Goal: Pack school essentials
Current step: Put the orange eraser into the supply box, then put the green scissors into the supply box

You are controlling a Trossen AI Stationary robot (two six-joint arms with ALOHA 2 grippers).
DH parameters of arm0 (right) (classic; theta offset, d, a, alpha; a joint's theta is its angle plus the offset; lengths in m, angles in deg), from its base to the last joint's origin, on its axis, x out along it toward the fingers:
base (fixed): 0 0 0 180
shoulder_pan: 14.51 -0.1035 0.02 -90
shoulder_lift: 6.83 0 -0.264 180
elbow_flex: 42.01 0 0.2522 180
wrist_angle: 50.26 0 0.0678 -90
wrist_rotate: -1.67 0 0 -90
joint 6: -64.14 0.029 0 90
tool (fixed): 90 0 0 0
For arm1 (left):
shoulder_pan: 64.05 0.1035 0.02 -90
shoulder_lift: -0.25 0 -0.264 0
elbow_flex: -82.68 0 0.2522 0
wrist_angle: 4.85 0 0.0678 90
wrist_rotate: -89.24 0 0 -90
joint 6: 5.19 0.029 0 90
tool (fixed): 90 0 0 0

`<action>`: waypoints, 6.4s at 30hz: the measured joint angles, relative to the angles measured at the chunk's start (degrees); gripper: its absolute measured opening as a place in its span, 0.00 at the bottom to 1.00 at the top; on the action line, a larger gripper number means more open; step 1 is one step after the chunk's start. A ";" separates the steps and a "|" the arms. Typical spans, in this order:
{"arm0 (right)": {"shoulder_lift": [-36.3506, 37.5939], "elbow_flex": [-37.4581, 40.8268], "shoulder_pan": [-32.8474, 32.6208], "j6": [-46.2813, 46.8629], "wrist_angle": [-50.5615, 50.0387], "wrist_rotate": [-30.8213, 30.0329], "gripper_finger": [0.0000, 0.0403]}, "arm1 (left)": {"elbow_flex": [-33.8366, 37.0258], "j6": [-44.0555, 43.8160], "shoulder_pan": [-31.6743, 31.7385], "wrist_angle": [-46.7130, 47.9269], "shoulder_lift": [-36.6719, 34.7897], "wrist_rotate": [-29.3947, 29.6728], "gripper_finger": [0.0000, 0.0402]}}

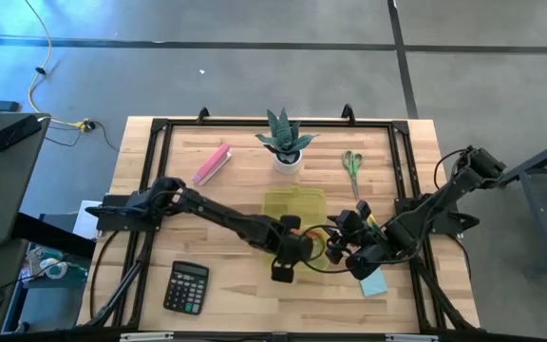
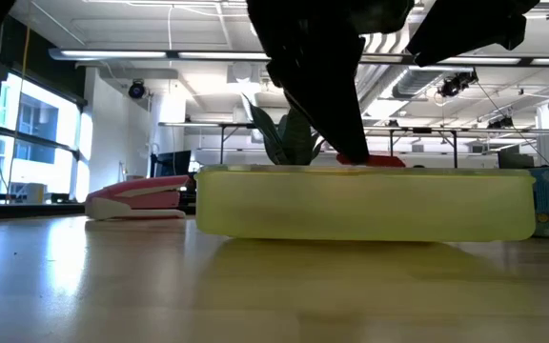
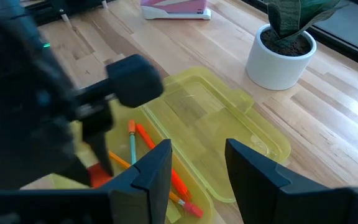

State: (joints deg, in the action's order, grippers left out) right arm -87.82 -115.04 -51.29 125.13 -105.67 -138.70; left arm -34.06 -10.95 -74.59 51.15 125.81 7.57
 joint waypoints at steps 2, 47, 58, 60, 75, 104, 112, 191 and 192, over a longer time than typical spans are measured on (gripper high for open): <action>0.00 0.00 0.00 0.00 -0.01 0.00 0.35 | 0.00 0.47 0.68 -0.01 0.00 -0.64 0.23; 1.70 -0.02 -0.02 0.45 2.51 -4.03 0.35 | 0.04 -1.55 -3.00 22.43 -4.26 1.22 0.43; 1.41 -0.02 -0.02 0.48 2.53 -1.59 0.35 | 17.46 -6.28 -4.57 16.48 -15.30 0.73 0.39; 1.38 0.00 -0.02 0.48 2.51 -1.64 0.35 | 21.86 -7.62 -4.57 13.68 -19.47 0.75 0.38; 1.33 0.09 3.89 2.36 2.03 -1.66 0.35 | 49.39 -2.73 -4.49 -15.20 -46.52 2.63 0.37; 17.03 0.09 47.09 5.78 -24.80 24.29 0.35 | 63.06 8.73 0.11 -33.24 -53.53 -0.26 0.33; 16.90 0.09 59.95 -6.39 -20.44 32.15 0.47 | 63.06 9.43 1.67 -33.01 -53.53 -0.12 0.33; -21.99 0.00 85.48 -26.37 -5.42 52.36 0.21 | 63.04 13.50 1.89 -30.47 -53.46 -0.06 0.33; -21.99 0.00 85.48 -26.55 -5.41 52.35 0.20 | 63.04 13.49 1.89 -30.28 -53.46 -0.06 0.33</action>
State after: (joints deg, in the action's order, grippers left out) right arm -109.81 -115.04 34.19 98.58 -111.08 -86.35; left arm 28.97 2.54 -72.69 20.87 72.35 7.51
